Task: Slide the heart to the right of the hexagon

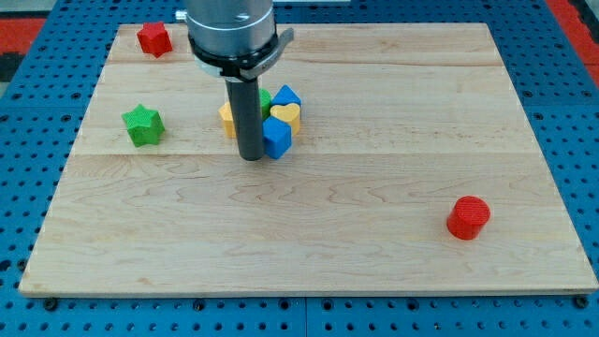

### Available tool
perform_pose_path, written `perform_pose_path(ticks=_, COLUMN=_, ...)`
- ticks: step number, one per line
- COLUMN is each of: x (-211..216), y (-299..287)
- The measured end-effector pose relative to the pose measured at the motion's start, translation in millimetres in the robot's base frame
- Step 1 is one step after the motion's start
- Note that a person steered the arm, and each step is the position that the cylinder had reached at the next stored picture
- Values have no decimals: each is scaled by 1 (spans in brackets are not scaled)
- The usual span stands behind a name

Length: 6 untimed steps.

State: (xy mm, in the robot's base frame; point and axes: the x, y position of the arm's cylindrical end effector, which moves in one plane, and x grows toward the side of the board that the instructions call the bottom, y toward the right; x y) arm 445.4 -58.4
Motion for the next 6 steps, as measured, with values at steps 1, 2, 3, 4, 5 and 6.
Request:
perform_pose_path(ticks=1, x=34, y=37)
perform_pose_path(ticks=2, x=24, y=156)
perform_pose_path(ticks=3, x=-42, y=150)
perform_pose_path(ticks=4, x=-43, y=89)
perform_pose_path(ticks=5, x=-43, y=61)
perform_pose_path(ticks=6, x=-44, y=50)
